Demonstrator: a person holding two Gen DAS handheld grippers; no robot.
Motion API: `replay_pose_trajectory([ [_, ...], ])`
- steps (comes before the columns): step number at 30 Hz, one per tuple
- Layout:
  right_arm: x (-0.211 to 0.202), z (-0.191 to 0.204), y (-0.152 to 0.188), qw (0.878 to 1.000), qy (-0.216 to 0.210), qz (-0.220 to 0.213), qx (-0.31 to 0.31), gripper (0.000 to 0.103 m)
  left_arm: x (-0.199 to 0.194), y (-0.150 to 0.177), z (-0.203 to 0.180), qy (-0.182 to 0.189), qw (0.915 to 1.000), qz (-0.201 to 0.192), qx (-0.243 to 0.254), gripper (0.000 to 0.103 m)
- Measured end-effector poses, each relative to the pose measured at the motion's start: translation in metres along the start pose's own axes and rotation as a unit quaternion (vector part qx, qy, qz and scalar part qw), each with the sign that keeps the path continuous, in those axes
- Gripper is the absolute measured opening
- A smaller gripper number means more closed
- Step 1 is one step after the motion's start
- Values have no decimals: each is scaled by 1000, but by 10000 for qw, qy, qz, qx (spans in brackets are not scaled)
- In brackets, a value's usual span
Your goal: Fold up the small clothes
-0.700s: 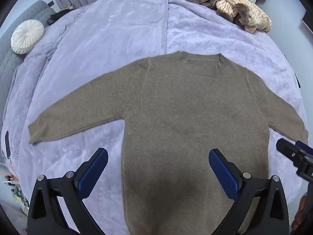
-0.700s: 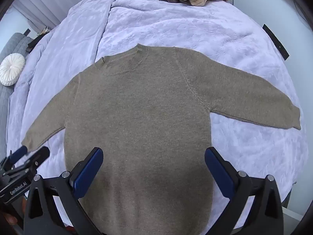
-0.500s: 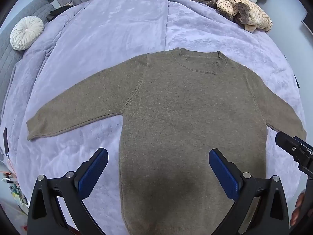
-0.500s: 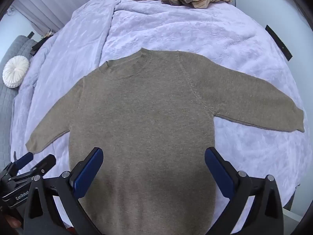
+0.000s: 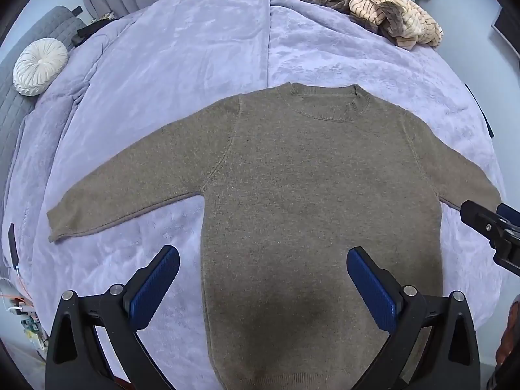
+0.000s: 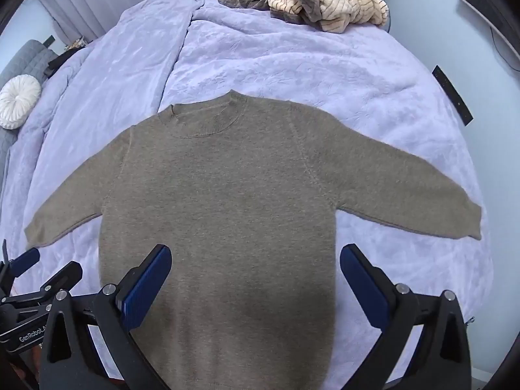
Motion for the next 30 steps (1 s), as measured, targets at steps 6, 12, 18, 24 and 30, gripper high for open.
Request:
replay_pose_trajectory([
  [6, -4, -2, -2, 9999, 119, -33, -79, 103, 1, 3, 1, -21, 9999, -11, -125, 103],
  [12, -2, -1, -1, 9997, 219, 7, -138, 103, 3, 8, 3, 94, 9996, 112, -233, 103],
  [18, -3, 1, 0, 9998, 188, 1, -86, 103, 3, 10, 1, 57, 9997, 128, -198, 103],
  [24, -2, 0, 1, 9999, 156, 16, -37, 103, 3, 9, -1, 21, 9998, 123, -181, 103],
  [30, -1, -2, 2, 9999, 131, -2, 14, 103, 6, 11, 0, -74, 9997, 191, -149, 103],
])
Point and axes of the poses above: each gripper's, at about its wrist camera, not at the fingertips, and x roughly the way its jaws point, z to its left, y to its underside, the point moved 4 cm from there along x, roughly the way its jaws point, and after that the axes turned 1 degree about -x, right-handed, at the moved point
